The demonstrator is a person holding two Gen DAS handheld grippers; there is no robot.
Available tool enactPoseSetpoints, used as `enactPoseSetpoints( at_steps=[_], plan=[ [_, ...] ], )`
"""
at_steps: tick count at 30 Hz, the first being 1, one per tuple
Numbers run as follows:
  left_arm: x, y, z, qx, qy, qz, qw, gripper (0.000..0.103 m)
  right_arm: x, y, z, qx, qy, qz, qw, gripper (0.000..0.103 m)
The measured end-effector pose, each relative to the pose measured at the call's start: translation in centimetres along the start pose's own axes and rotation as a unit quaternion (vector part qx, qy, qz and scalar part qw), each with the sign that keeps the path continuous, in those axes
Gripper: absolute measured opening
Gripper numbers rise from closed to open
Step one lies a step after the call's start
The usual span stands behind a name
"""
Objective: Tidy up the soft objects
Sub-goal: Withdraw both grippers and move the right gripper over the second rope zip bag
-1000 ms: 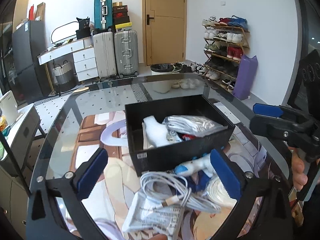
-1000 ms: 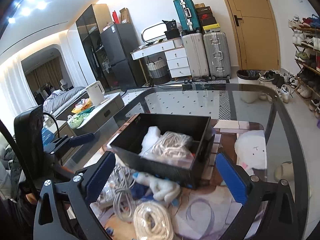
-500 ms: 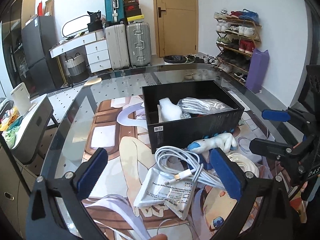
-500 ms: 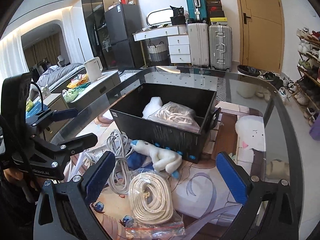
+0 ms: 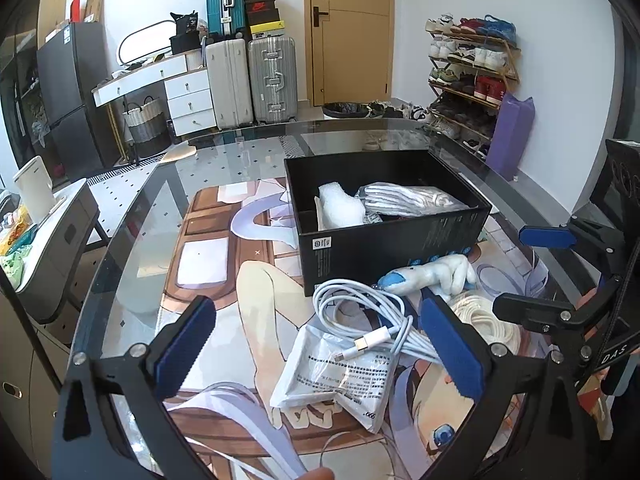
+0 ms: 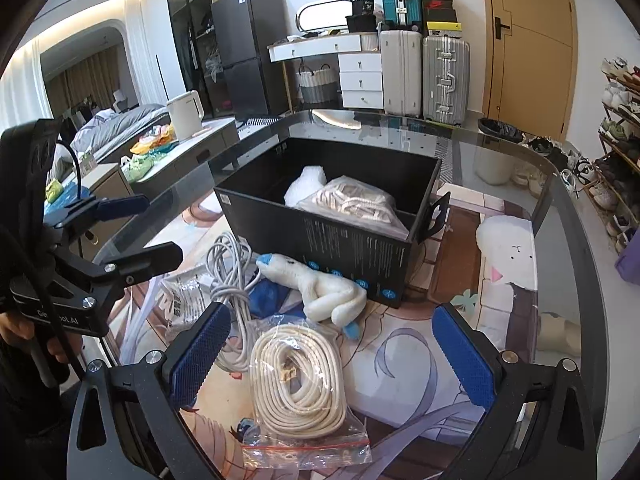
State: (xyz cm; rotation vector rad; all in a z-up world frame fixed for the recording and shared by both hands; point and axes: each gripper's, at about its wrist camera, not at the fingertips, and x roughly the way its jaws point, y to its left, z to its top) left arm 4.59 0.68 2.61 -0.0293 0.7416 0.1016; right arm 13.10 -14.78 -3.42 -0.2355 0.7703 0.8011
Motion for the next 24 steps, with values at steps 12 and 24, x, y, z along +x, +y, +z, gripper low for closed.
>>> enactPoseSetpoints(
  at_steps=[12, 24],
  plan=[
    [1.1, 0.1, -0.9, 0.014, 0.031, -0.017, 0.9993, 0.103, 2.7, 0.4, -1.7, -0.035, 0.064, -0.005, 0.997, 0.102],
    [1.0, -0.9, -1.7, 0.068, 0.052, -0.039, 0.9956, 0.103, 2.8, 1.5, -2.3, -0.066, 0.078, 0.012, 0.995, 0.102]
  ],
)
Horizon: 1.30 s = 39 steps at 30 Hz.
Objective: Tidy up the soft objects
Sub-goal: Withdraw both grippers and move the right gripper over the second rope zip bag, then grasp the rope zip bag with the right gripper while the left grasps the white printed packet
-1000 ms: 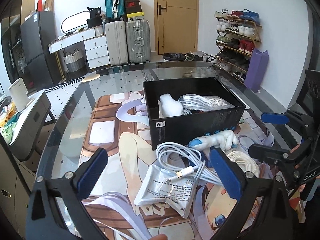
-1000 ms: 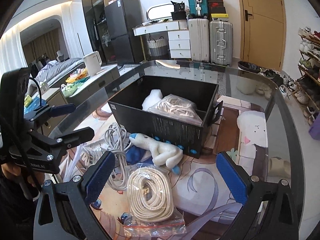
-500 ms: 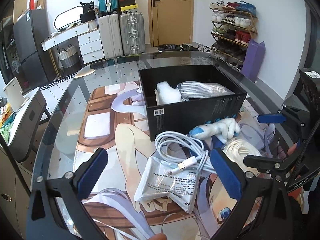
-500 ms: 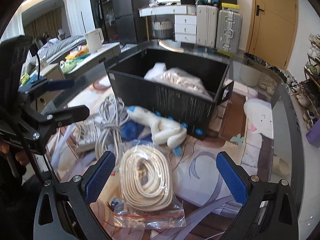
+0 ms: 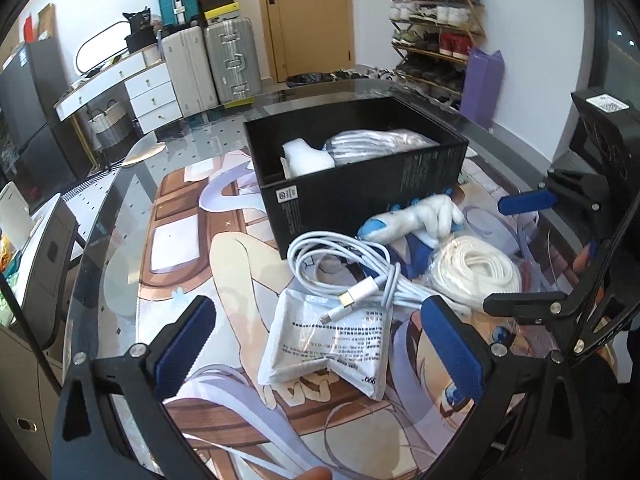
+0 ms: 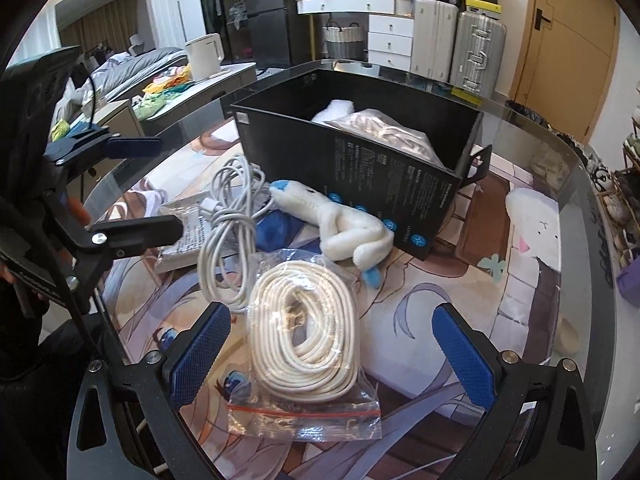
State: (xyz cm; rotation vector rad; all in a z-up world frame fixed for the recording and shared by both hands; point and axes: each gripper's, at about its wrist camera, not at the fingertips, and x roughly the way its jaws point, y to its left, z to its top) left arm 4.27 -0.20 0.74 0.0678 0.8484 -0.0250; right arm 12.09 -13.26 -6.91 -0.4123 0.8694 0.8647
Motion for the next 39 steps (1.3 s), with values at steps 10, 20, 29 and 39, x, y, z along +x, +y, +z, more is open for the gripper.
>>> enactPoseSetpoints(
  at_steps=[10, 20, 29, 39],
  plan=[
    [0.9, 0.4, -0.5, 0.009, 0.029, -0.021, 0.9993, 0.103, 1.1, 0.2, -0.7, -0.006, 0.020, -0.002, 1.000, 0.102],
    [1.7, -0.4, -1.1, 0.030, 0.051, -0.020, 0.9981, 0.103, 1.7, -0.5, -1.0, -0.006, 0.038, -0.024, 0.999, 0.102],
    [2.9, -0.2, -1.5, 0.025, 0.075, -0.014, 0.9967, 0.103, 2.6, -0.7, -1.0, 0.007, 0.043, -0.017, 0.999, 0.102],
    [3.8, 0.7, -1.7, -0.007, 0.082, -0.033, 0.9960, 0.103, 2.9, 0.0, -1.2, 0.008, 0.041, -0.016, 0.999, 0.102]
  ],
)
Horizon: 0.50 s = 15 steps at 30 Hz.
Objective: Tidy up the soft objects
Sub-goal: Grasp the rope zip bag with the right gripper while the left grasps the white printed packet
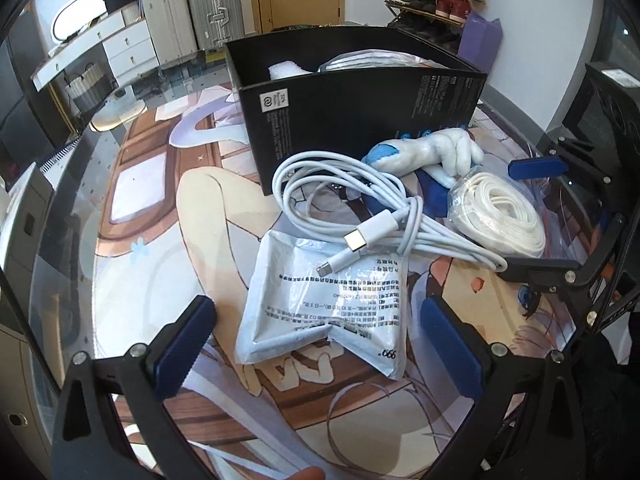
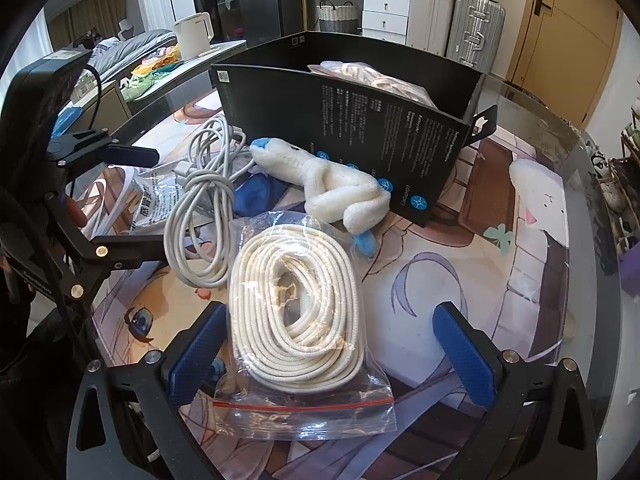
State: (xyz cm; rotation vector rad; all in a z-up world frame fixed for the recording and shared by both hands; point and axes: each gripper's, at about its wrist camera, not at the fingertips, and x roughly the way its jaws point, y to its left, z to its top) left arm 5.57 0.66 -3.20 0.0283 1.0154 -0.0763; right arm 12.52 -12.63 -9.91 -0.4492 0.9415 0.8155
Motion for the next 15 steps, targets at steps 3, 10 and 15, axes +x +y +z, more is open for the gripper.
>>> enactPoseSetpoints(
  at_steps=[3, 10, 15],
  plan=[
    [0.0, -0.1, 0.0, -0.001, -0.003, -0.002, 1.0000, 0.101, -0.3, 0.5, -0.1, -0.009, -0.005, 0.007, 1.000, 0.095],
    [-0.7, -0.4, 0.0, 0.013, -0.021, -0.011, 0.9996, 0.071, -1.0, 1.3, 0.0, -0.024, -0.017, 0.019, 0.999, 0.069],
    [-1.2, -0.9, 0.1, 0.019, -0.027, -0.019, 0.9993, 0.056, -1.2, 1.9, 0.0, -0.036, -0.019, 0.024, 0.999, 0.056]
  ],
)
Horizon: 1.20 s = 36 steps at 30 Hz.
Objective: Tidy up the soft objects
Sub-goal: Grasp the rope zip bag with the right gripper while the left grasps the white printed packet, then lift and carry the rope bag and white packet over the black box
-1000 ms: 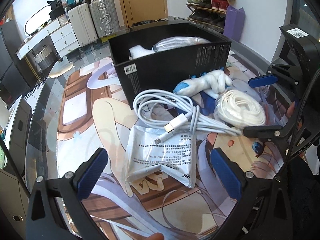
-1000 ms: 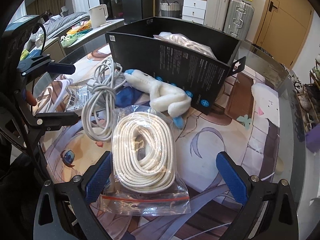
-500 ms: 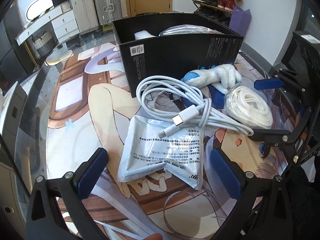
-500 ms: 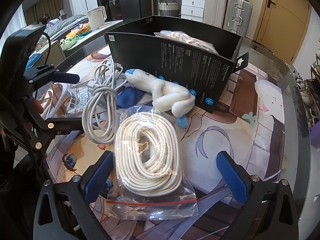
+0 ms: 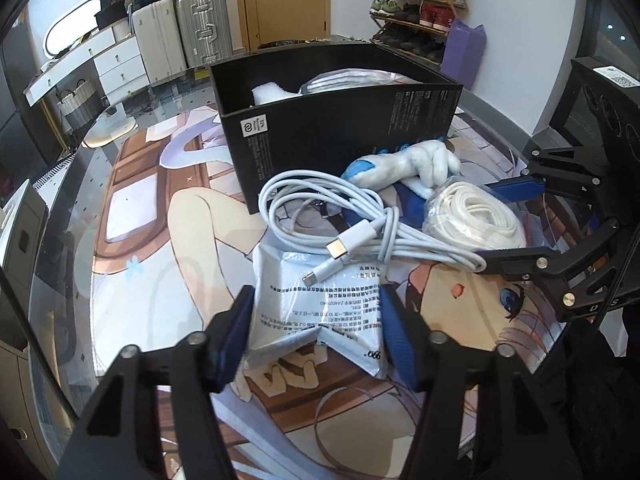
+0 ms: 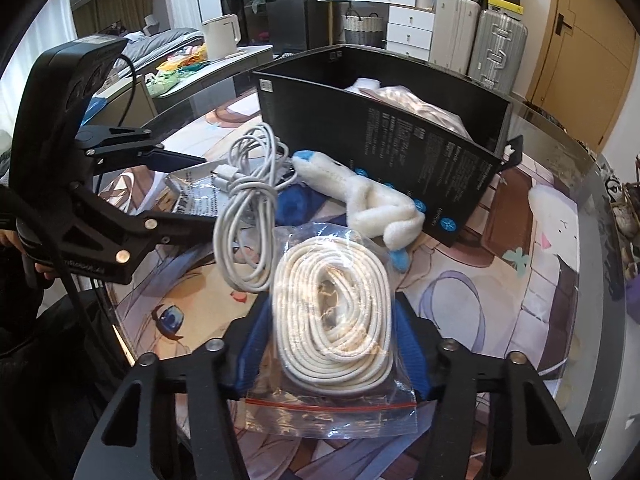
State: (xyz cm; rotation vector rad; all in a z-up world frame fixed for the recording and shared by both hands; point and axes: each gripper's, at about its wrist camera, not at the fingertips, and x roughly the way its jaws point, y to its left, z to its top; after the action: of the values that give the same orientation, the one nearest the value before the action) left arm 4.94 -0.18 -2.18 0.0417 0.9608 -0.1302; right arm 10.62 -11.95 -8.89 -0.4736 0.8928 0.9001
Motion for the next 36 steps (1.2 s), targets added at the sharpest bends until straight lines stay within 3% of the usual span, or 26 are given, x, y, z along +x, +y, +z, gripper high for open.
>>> enactPoseSetpoints(
  at_steps=[7, 16, 36],
  plan=[
    [-0.9, -0.3, 0.0, 0.006, -0.006, -0.016, 0.9998, 0.049, -0.2, 0.3, -0.1, -0.011, -0.001, 0.001, 1.000, 0.052],
    [-1.8, -0.6, 0.0, 0.011, -0.012, -0.015, 0.9998, 0.048, -0.6, 0.3, -0.2, -0.021, -0.004, 0.000, 1.000, 0.047],
    [-5.7, 0.3, 1.0, -0.011, -0.071, -0.019, 0.9972, 0.048, -3.5, -0.3, 0.1, -0.011, -0.056, -0.005, 0.998, 0.047]
  ],
)
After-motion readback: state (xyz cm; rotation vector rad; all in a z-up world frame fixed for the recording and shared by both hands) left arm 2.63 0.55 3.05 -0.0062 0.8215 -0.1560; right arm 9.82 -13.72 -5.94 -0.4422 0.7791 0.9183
